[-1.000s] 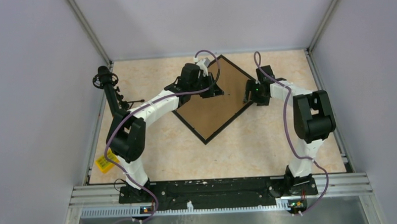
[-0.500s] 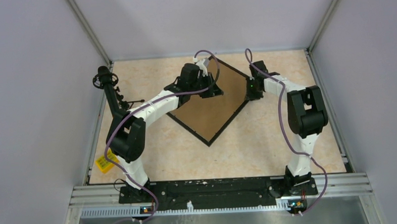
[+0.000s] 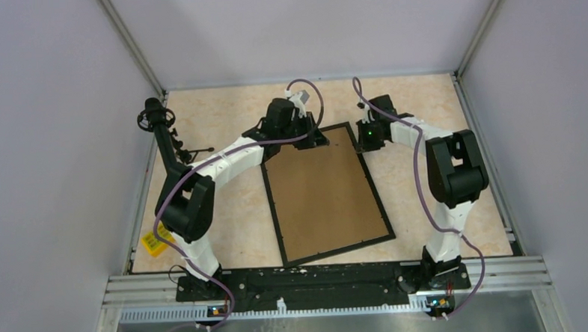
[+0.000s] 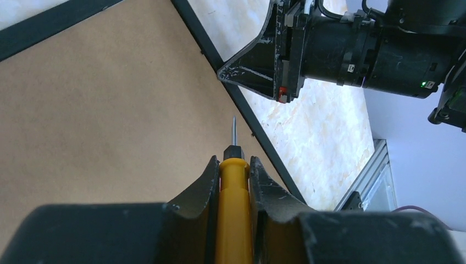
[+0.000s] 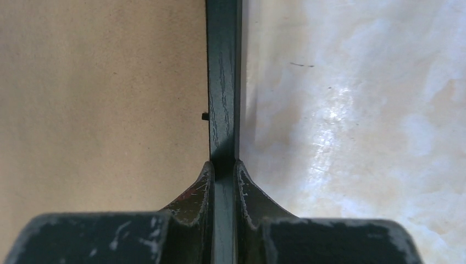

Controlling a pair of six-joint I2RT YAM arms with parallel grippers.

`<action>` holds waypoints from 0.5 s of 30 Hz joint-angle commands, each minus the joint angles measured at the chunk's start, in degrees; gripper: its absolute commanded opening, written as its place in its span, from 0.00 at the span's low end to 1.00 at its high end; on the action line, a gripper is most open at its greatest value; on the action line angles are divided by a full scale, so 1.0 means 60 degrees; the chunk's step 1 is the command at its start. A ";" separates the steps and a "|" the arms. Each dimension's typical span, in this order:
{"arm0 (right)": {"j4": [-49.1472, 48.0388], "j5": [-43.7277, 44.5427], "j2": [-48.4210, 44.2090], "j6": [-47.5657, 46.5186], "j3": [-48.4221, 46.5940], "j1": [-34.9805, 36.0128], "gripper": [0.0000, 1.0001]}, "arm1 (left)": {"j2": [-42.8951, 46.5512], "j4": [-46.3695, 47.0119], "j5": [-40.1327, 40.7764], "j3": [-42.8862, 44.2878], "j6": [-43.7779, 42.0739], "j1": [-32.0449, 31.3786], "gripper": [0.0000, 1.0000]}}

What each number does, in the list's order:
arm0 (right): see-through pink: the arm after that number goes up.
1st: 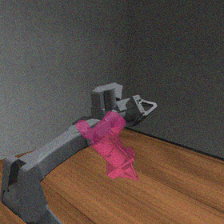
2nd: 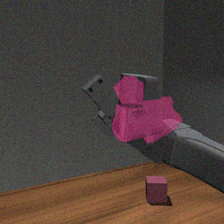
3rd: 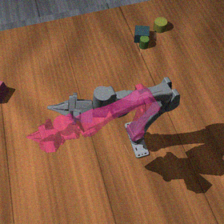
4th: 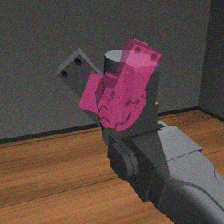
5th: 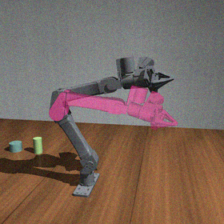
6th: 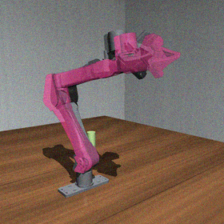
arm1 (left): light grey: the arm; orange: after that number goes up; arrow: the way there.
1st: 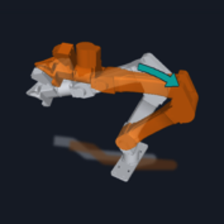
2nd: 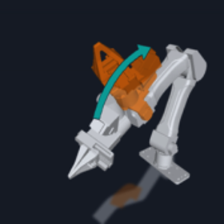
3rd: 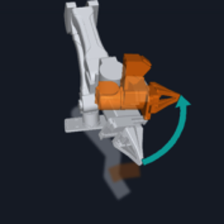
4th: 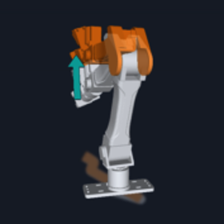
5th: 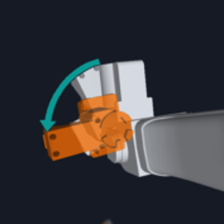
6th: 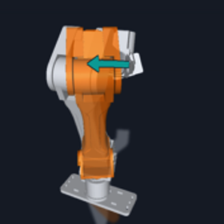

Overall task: Take the photo out of the frame
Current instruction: Adjust the photo frame at the center of the board.

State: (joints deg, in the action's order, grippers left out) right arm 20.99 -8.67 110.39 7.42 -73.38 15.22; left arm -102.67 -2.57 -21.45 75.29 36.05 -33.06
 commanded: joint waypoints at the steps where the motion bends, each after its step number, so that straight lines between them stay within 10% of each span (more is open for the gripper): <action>1: 0.1444 -0.0784 0.0511 0.0061 0.0543 0.0162 0.09 | 0.0049 0.0994 -0.0112 -0.0109 0.0207 0.0081 0.00; 10: 0.1626 -0.0649 0.0373 0.0028 0.0598 -0.0076 0.27 | -0.0916 0.1447 -0.0298 0.0240 0.0616 0.0294 0.00; 15: 0.1571 -0.0354 0.1298 0.0617 0.0339 -0.0083 0.02 | -0.1186 0.1562 0.0193 0.0335 0.0463 0.0295 0.00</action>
State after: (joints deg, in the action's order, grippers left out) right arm 23.07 -13.28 110.56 8.95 -72.97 14.22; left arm -109.45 3.36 -21.74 74.78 39.09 -31.40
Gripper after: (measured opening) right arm 0.153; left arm 0.235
